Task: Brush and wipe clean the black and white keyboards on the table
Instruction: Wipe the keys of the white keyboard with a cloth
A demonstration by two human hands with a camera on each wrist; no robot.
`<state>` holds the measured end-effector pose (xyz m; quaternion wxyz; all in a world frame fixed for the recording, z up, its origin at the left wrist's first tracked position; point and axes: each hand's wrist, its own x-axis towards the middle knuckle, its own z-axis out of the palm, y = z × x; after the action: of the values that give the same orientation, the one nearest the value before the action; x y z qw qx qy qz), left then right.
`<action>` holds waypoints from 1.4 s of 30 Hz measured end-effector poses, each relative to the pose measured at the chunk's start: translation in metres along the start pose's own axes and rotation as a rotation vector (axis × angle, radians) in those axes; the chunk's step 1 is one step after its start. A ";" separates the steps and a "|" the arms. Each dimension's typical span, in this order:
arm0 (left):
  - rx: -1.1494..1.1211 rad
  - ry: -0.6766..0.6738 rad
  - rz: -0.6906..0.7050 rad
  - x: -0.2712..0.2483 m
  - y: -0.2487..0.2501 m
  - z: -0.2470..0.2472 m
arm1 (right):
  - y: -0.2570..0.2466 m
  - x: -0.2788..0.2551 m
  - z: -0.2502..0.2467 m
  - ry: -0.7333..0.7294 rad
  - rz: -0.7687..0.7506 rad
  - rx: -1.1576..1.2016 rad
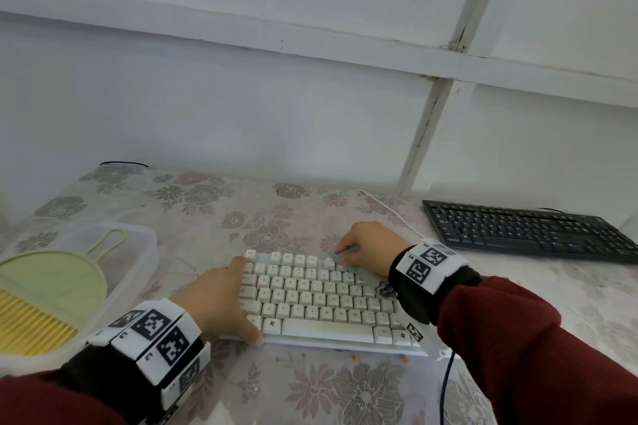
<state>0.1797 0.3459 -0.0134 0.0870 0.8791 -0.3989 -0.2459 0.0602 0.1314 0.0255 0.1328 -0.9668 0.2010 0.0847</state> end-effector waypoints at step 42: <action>0.001 -0.014 0.004 0.004 -0.002 0.002 | 0.040 -0.024 -0.022 -0.020 0.124 -0.143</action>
<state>0.1816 0.3444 -0.0174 0.0841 0.8766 -0.4014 -0.2518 0.0245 0.0988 0.0425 0.0598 -0.9586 0.2528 0.1165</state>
